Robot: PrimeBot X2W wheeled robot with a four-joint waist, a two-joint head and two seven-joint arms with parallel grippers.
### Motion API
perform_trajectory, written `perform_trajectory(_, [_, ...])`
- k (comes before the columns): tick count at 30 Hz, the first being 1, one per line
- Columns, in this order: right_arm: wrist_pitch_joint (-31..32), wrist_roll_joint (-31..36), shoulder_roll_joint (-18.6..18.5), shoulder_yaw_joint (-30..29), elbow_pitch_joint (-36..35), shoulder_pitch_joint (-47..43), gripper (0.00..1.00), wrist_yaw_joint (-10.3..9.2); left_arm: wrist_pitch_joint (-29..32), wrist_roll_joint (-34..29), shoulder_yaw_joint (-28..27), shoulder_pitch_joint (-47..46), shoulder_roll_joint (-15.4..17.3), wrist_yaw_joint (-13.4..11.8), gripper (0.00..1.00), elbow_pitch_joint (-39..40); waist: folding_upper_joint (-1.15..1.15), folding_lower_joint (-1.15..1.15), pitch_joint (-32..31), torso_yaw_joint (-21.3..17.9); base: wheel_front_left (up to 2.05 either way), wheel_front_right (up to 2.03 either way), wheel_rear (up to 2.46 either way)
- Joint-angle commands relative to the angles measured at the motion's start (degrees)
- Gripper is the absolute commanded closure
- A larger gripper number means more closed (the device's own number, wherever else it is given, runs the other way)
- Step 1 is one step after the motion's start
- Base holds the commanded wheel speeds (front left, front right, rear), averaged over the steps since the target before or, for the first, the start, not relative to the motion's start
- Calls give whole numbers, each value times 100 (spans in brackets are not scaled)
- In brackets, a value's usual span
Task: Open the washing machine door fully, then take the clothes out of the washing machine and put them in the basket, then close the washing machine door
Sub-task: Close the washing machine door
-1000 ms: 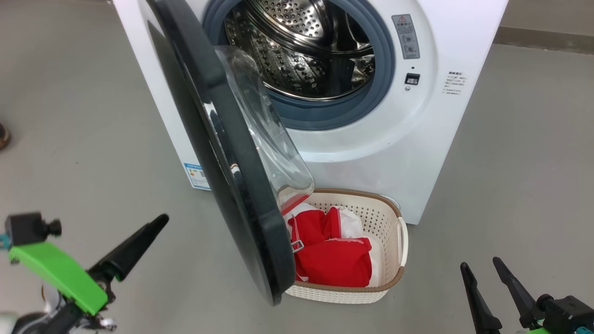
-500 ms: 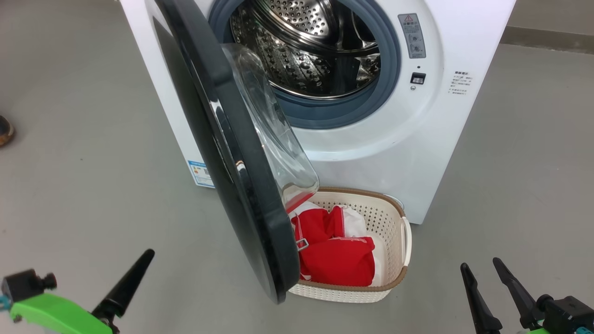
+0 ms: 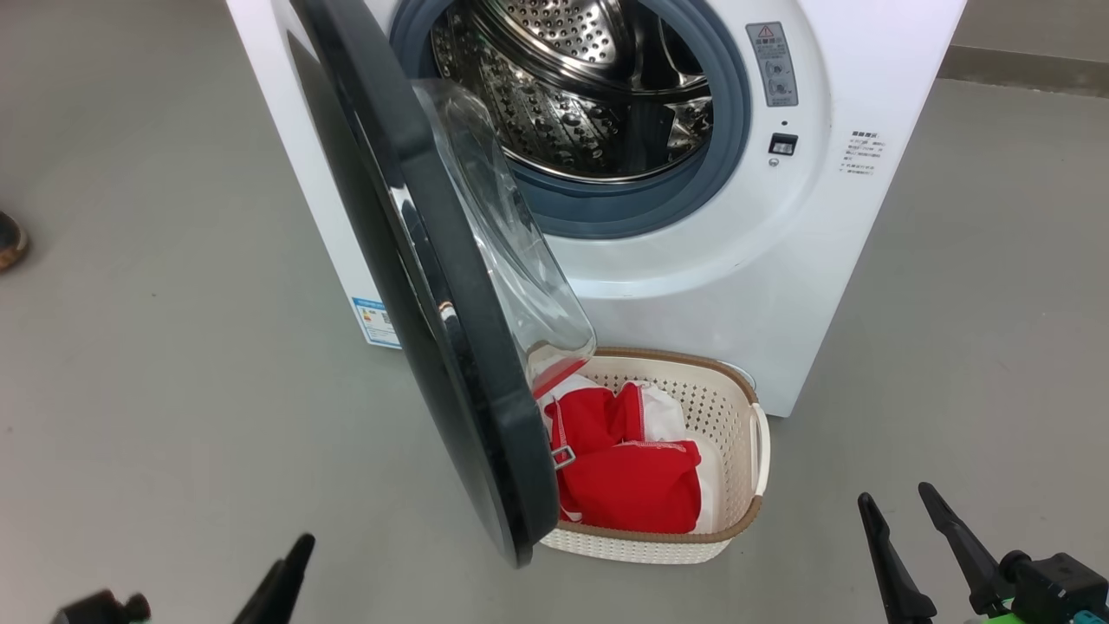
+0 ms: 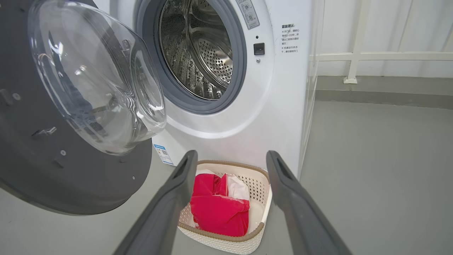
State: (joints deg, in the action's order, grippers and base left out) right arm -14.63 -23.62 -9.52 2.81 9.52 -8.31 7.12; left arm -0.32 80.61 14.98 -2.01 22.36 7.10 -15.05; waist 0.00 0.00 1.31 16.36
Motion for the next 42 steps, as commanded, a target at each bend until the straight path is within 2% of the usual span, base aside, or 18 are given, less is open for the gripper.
perform_trajectory(1, [-37, 42, -144, 146, -113, 143, 0, 36, -139, -72, -140, -77, 117, 38, 0, 63, 0, 0, -1, -3, 0, 0, 0])
perform_trajectory(9, [-37, 27, -154, 181, -88, 152, 0, 36, -1128, -530, 407, 13, 130, 38, 0, -279, 0, 0, -34, -15, 0, 0, 0])
perform_trajectory(13, [-37, 23, -163, 185, -85, 155, 0, 36, -1398, -829, 568, -10, 126, 38, 0, -445, 0, 0, -45, -6, 0, 0, 0])
perform_trajectory(15, [-37, 23, -169, 180, -90, 158, 0, 36, -1450, -1172, 604, -29, 138, 38, 0, -556, 0, 0, -39, 0, 0, 0, 0])
perform_trajectory(17, [-37, 26, -173, 170, -97, 154, 0, 36, -1462, -1530, 372, -64, 29, 38, 0, -551, 0, 0, -36, 15, 0, 0, 0])
perform_trajectory(22, [-37, 36, -179, 155, -111, 149, 0, 36, -1465, -2886, -310, 68, -383, 38, 0, -355, 0, 0, -22, 26, 0, 0, 0])
perform_trajectory(23, [-37, 36, -179, 155, -111, 149, 0, 36, -1465, -2886, -310, 68, -383, 38, 0, -355, 0, 0, -22, 26, 0, 0, 0])
perform_trajectory(31, [-37, 42, -187, 138, -114, 162, 0, 36, -1466, -4870, -1262, 345, -967, 38, 0, 261, 0, 0, -22, 31, 0, 0, 0])
perform_trajectory(40, [-37, 52, -192, 90, -152, 171, 0, 36, -1467, -6552, -1731, 664, -1481, 39, 0, 978, 0, 0, -41, 30, 0, 0, 0])
perform_trajectory(42, [-37, 58, -190, 66, -162, 165, 0, 36, -1467, -6620, -1747, 719, -1556, 39, 0, 977, 0, 0, -39, 31, 0, 0, 0])
